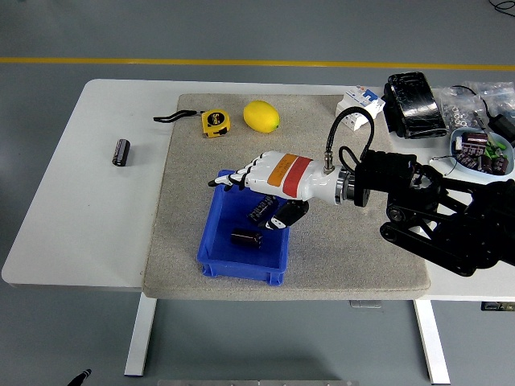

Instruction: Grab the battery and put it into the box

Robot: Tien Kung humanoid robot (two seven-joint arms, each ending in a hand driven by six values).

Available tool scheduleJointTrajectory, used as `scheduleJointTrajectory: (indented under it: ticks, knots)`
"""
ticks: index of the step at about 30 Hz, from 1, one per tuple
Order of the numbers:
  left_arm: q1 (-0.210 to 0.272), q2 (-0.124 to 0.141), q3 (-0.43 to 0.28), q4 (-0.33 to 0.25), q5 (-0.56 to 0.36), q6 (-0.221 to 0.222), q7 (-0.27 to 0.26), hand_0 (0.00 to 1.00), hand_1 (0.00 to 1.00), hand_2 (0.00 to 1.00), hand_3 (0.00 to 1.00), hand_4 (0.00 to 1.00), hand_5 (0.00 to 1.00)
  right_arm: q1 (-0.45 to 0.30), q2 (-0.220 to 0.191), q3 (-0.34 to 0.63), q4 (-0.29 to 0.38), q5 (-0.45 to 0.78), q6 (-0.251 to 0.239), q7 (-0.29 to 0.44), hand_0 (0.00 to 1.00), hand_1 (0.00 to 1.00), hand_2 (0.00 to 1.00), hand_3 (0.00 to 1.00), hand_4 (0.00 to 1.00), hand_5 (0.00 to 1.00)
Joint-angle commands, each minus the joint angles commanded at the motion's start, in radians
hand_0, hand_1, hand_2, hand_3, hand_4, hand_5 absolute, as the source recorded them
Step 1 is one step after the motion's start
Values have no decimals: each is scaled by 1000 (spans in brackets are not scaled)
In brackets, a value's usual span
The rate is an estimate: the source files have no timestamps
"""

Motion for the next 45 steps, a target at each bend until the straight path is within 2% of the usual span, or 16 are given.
scheduleJointTrajectory:
  ticks: [8, 19, 22, 26, 31, 37, 39, 41, 45]
  knots:
    - [4, -2, 5, -1, -8, -1, 3, 524, 548, 615, 702, 825, 939, -10, -13, 57, -17, -17, 3, 5, 654, 687, 822, 995, 896, 119]
    - [11, -6, 14, 0, -22, 1, 4, 520, 545, 611, 698, 830, 931, -79, -66, 235, -67, -4, 10, 11, 658, 687, 823, 998, 911, 135]
    - [11, -10, 7, 2, -17, 4, 3, 520, 544, 613, 698, 830, 930, -119, -99, 325, -73, 8, 18, 9, 661, 689, 814, 998, 930, 137]
    - [9, -18, -11, 5, -7, 16, 3, 520, 544, 613, 698, 830, 930, -184, -174, 455, -57, 10, 26, 7, 661, 689, 814, 998, 930, 137]
    - [13, -24, -36, 8, 14, 20, 3, 520, 543, 615, 701, 828, 928, -283, -291, 640, -34, 38, 30, -7, 657, 689, 812, 998, 933, 141]
    - [18, -31, -75, 11, 45, 22, 4, 520, 542, 614, 701, 829, 931, -425, -391, 848, -22, 55, 29, -22, 658, 689, 819, 998, 935, 145]
    - [22, -33, -82, 12, 46, 23, 2, 520, 542, 614, 701, 829, 931, -468, -398, 916, -25, 65, 27, -31, 658, 689, 819, 998, 935, 145]
    - [29, -36, -108, 13, 65, 24, 2, 519, 542, 613, 700, 829, 932, -499, -388, 977, -26, 44, 28, -35, 662, 688, 818, 998, 936, 147]
    - [42, -42, -139, 11, 104, 24, 13, 519, 542, 613, 700, 829, 932, -565, -331, 1108, 1, 36, 37, -37, 662, 688, 818, 998, 936, 147]
